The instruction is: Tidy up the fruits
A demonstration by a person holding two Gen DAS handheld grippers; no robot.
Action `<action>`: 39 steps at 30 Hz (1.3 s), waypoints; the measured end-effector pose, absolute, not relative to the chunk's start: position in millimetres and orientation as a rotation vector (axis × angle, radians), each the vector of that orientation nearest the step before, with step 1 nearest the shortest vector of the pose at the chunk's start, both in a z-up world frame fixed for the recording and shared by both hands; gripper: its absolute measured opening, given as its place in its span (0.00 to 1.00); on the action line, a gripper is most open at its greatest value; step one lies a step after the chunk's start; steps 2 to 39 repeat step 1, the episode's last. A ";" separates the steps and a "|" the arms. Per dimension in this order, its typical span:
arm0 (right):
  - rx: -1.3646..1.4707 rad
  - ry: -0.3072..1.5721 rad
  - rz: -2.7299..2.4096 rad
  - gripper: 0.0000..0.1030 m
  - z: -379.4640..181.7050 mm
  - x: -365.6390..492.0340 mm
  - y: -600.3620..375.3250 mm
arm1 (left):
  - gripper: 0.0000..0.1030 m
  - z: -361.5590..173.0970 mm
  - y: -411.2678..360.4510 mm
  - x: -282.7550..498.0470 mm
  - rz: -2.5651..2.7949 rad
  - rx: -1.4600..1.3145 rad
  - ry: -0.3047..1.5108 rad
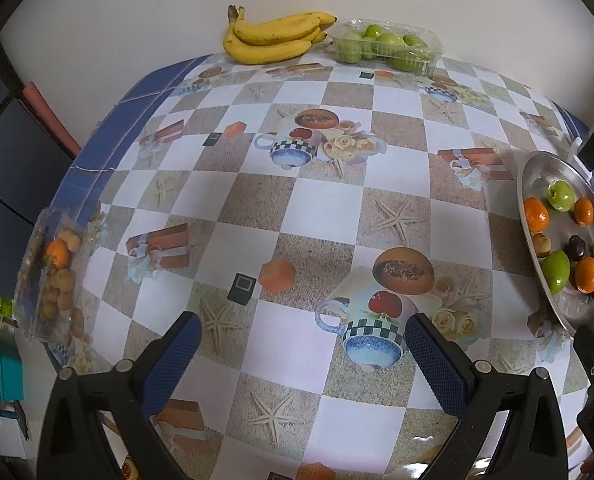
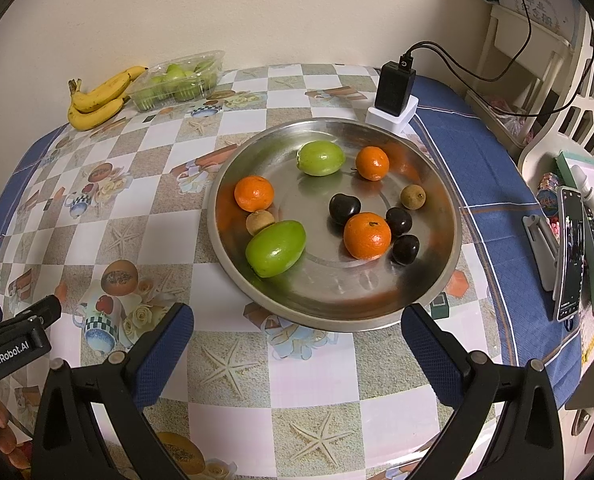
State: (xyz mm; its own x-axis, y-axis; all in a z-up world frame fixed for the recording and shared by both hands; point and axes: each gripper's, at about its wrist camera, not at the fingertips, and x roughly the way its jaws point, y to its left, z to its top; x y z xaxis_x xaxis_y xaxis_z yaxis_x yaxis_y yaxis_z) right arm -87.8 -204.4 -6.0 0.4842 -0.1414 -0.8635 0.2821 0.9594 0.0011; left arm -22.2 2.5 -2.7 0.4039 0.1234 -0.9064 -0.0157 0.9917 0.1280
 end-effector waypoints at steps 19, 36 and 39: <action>0.151 1.035 -0.259 1.00 -5.9 -87.8 -204.8 | 1.00 -2.4 2.7 -22.5 0.087 0.103 1.151; 0.151 1.035 -0.259 1.00 -5.9 -87.8 -204.8 | 1.00 -2.4 2.7 -22.5 0.087 0.103 1.151; 0.151 1.035 -0.259 1.00 -5.9 -87.8 -204.8 | 1.00 -2.4 2.7 -22.5 0.087 0.103 1.151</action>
